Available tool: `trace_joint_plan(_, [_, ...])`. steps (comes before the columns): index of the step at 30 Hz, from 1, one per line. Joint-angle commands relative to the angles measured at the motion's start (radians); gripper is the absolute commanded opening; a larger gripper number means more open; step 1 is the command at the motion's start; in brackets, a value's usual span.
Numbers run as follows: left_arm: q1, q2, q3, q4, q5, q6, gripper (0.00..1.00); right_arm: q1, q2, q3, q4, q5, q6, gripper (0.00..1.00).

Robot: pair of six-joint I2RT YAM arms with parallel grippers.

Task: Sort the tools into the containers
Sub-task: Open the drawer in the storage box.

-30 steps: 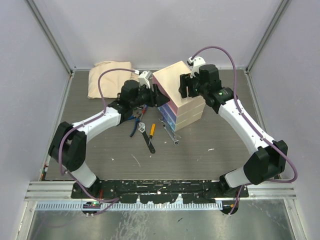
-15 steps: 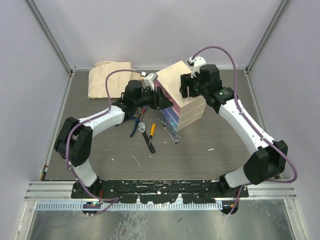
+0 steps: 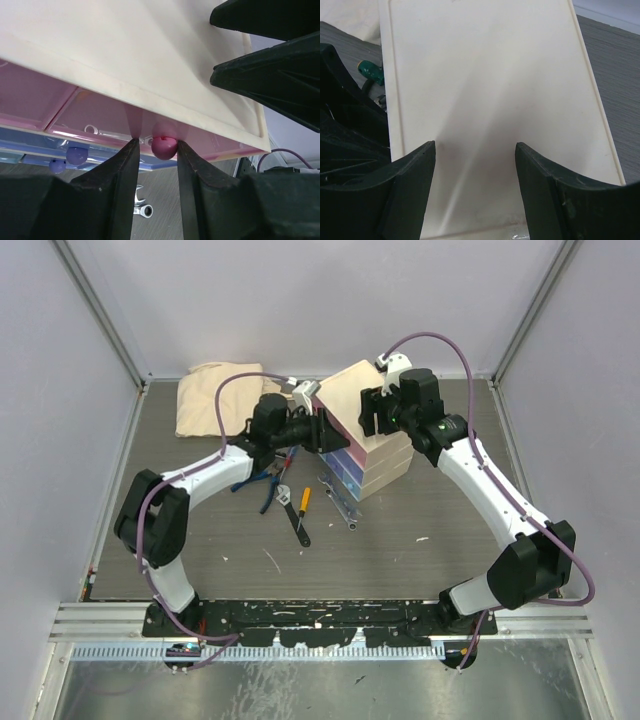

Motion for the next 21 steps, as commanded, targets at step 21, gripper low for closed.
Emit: trace_joint_plan(21, [0.013,-0.072,-0.032,0.027,0.032,0.049,0.13,0.008,0.074,-0.018,-0.106,0.072,0.014,0.70])
